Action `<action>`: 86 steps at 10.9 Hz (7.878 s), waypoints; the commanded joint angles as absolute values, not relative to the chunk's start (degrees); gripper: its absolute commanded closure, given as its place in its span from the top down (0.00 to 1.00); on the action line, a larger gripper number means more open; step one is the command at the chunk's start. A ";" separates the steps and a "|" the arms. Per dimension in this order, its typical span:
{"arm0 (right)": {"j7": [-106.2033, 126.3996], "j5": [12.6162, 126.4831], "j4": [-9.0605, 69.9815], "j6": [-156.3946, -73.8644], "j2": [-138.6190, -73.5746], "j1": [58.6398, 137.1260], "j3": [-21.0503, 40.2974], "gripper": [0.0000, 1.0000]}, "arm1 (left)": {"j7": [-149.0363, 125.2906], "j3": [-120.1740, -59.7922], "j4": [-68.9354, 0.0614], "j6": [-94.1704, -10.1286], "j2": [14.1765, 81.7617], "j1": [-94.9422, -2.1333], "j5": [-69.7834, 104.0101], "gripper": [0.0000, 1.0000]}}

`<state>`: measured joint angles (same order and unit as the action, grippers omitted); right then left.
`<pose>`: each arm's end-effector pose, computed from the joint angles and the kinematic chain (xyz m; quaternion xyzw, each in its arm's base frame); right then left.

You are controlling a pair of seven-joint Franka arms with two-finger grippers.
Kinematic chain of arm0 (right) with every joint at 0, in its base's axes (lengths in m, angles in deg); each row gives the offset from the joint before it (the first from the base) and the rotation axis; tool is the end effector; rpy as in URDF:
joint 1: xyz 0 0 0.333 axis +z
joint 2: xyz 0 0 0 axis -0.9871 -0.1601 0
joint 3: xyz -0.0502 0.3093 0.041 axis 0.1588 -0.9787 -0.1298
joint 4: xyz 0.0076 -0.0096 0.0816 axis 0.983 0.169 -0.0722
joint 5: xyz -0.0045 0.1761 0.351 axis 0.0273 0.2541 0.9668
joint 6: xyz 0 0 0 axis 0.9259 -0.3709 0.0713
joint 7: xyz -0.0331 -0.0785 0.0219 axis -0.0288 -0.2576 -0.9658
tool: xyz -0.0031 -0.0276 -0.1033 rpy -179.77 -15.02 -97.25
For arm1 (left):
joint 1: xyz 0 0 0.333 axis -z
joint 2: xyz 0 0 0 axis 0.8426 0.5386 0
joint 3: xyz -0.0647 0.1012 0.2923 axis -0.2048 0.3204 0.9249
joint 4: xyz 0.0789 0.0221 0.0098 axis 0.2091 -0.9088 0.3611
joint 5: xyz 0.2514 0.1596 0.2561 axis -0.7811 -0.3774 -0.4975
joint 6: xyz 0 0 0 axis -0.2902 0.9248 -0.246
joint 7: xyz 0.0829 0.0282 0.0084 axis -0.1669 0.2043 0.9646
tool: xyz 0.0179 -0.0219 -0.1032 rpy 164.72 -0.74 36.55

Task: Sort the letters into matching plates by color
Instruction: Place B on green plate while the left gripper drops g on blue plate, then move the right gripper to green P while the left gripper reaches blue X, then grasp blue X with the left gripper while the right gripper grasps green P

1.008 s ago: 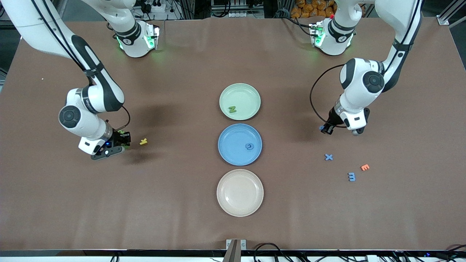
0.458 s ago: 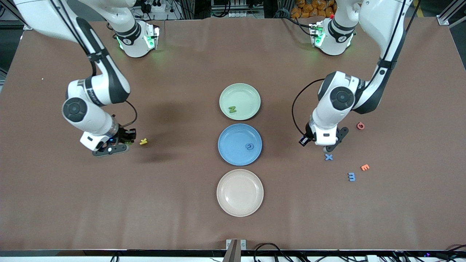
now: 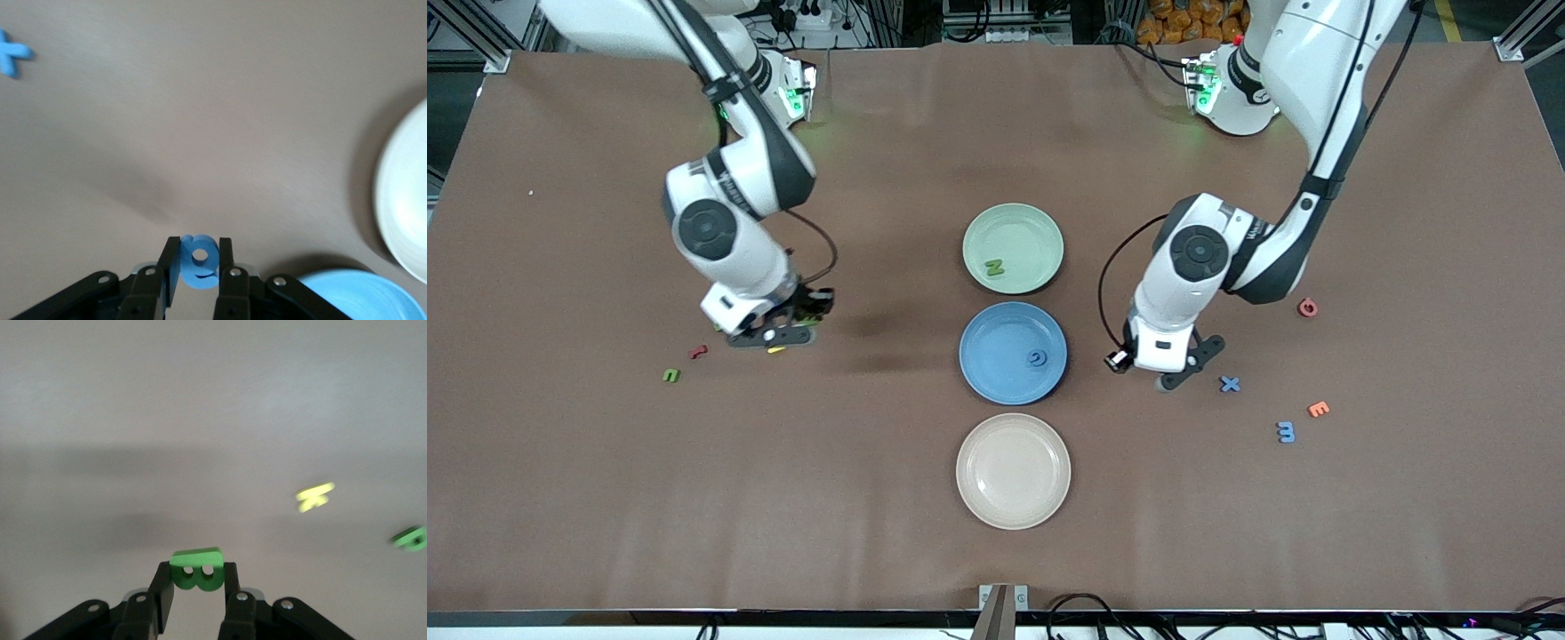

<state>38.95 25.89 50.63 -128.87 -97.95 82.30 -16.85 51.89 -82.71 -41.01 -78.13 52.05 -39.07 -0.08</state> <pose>0.5333 0.2134 0.3016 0.9991 0.0231 -0.0338 0.0103 0.5763 -0.3139 0.2589 0.9476 0.3121 0.0444 0.0514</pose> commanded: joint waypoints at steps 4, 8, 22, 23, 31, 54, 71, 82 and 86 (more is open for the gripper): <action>66.68 27.17 50.97 -130.62 -98.36 92.63 -23.77 0.02 | 54.35 -83.43 -28.08 -78.15 59.70 -32.72 2.49 0.00; 79.62 26.29 47.91 -137.06 -103.45 101.68 -23.69 0.02 | 54.54 -83.43 -25.52 -81.58 62.60 -30.26 2.50 0.00; 97.14 13.10 42.70 -139.09 -112.44 104.26 -23.77 0.64 | 18.12 -82.56 -29.90 -68.86 58.92 -45.79 -6.20 1.00; 93.74 13.19 43.32 -135.95 -110.51 102.77 -23.77 0.63 | 13.54 -82.82 -31.39 -67.28 57.61 -47.20 -6.20 1.00; 62.20 20.46 58.42 -130.03 -94.08 86.69 -23.69 0.61 | -5.82 -83.70 -39.58 -67.52 55.48 -55.81 -5.24 1.00; -5.00 21.01 63.80 -146.64 -101.44 63.65 -10.06 0.67 | -9.63 -87.30 -43.80 -79.04 58.73 -61.63 -3.57 0.00; -5.08 21.01 65.65 -150.42 -103.90 63.21 -9.80 0.64 | 9.00 -88.18 -36.41 -77.63 52.50 -58.21 -3.83 0.00; -5.08 21.01 65.56 -151.21 -104.61 63.21 -9.62 0.54 | 19.82 -89.06 -34.92 -76.58 51.09 -56.00 -0.93 0.00; -5.70 21.01 65.56 -151.30 -104.78 63.21 -9.54 0.36 | 22.26 -89.15 -34.04 -76.49 50.83 -55.31 -0.84 0.00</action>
<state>-4.41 20.95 65.07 -150.17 -104.43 64.07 -9.23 19.37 -89.00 -33.86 -77.33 51.92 -56.13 -1.95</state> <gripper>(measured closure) 0.546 0.656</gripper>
